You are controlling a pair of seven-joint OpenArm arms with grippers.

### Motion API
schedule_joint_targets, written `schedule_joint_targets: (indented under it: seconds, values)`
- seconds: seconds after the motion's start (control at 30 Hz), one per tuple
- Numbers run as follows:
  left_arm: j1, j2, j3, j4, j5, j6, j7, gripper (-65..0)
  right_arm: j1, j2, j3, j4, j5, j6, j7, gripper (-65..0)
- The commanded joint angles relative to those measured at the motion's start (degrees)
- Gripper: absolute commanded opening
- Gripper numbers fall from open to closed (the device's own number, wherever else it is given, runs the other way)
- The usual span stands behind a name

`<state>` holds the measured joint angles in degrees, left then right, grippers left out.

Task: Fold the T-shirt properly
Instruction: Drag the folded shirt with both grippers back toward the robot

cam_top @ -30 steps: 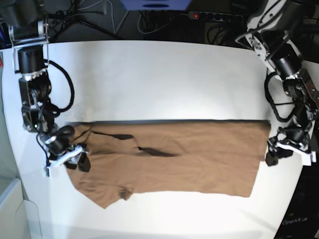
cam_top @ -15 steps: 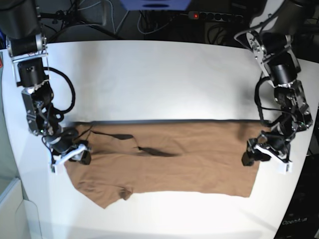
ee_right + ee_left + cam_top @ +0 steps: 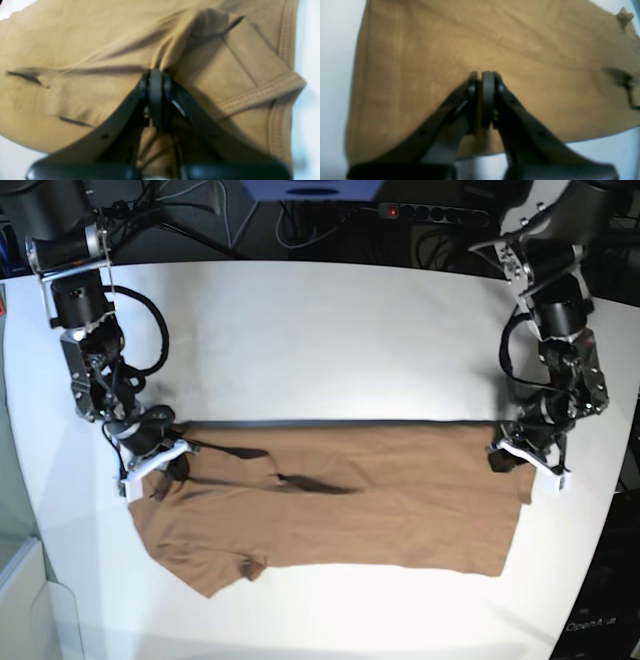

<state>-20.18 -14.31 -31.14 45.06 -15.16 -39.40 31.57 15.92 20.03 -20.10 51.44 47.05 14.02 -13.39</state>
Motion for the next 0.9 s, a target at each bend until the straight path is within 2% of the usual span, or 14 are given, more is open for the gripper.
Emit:
schedule_joint_targets:
  seconds: [0.0, 0.17, 0.33, 0.5, 0.7, 0.87]
  values:
    - [-1.7, -0.9, -0.1, 0.3, -0.5, -0.6, -2.4, -62.6, 0.4, 0.9, 0.2, 0.6, 0.2, 0.4, -0.8, -64.6]
    - [-1.7, -1.2, -0.1, -4.8, 1.0, -0.6, -6.7, -62.6, -1.1, 1.4, 0.3, 0.6, 0.2, 0.4, -0.7, -64.6]
    - [-1.6, -1.2, -0.2, -5.9, 1.0, -0.6, -6.9, -62.6, -1.9, 1.5, 0.3, 0.6, 0.2, 0.4, -0.7, -64.6]
    - [2.8, -2.2, -0.6, -3.3, 0.5, -0.6, -3.5, -62.6, -4.7, 2.5, 0.5, 0.9, 0.3, 0.4, -0.7, -64.6]
    - [10.4, -2.0, -5.6, 4.9, 0.4, -0.6, 1.6, -62.6, -8.8, 2.7, 0.6, 2.1, 0.3, 0.4, 1.5, -64.6]
    - [15.3, -0.2, -7.0, 12.7, 0.6, -0.6, 6.2, -62.6, -13.4, 2.8, 0.6, 7.0, 0.3, 0.4, 1.7, -64.6]
